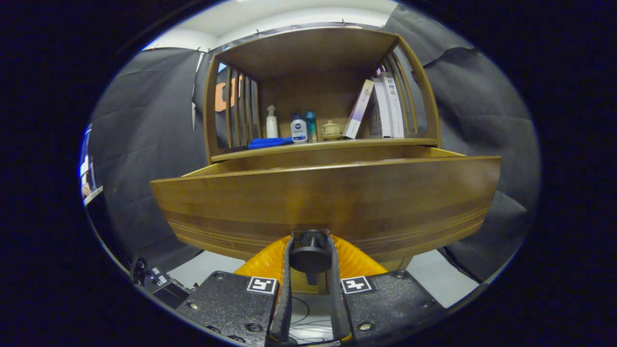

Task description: Pull open the drawer, take out the items inside it, and place them on the countertop above the cabinet.

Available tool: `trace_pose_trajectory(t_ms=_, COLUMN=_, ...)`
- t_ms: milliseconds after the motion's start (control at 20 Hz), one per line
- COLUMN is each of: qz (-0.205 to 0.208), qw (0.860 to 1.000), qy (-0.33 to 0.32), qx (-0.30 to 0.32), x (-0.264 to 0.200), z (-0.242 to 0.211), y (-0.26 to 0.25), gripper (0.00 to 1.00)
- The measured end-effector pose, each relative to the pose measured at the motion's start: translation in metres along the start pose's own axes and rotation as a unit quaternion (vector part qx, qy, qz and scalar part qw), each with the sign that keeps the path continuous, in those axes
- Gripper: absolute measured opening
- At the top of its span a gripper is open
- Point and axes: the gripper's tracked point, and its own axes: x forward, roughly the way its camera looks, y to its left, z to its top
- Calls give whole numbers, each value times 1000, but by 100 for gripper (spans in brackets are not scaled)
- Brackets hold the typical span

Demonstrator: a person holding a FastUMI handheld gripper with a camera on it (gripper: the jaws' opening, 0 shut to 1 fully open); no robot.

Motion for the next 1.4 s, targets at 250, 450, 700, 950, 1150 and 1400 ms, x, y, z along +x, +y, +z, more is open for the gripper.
trace_pose_trajectory(t_ms=250, qz=18, qw=1000, qy=15, qx=4, x=-20, z=-11, y=5, gripper=36)
trace_pose_trajectory(t_ms=450, qz=25, qw=999, qy=32, qx=-1, x=-23, z=-14, y=5, gripper=36)
trace_pose_trajectory(t_ms=700, qz=15, qw=998, qy=62, qx=29, x=-47, z=-15, y=6, gripper=47)
trace_pose_trajectory(t_ms=950, qz=50, qw=994, qy=90, qx=38, x=-66, z=18, y=20, gripper=82)
trace_pose_trajectory(t_ms=1150, qz=105, qw=993, qy=56, qx=-4, x=-84, z=64, y=52, gripper=98)
trace_pose_trajectory(t_ms=1400, qz=87, qw=993, qy=76, qx=1, x=-64, z=96, y=52, gripper=99)
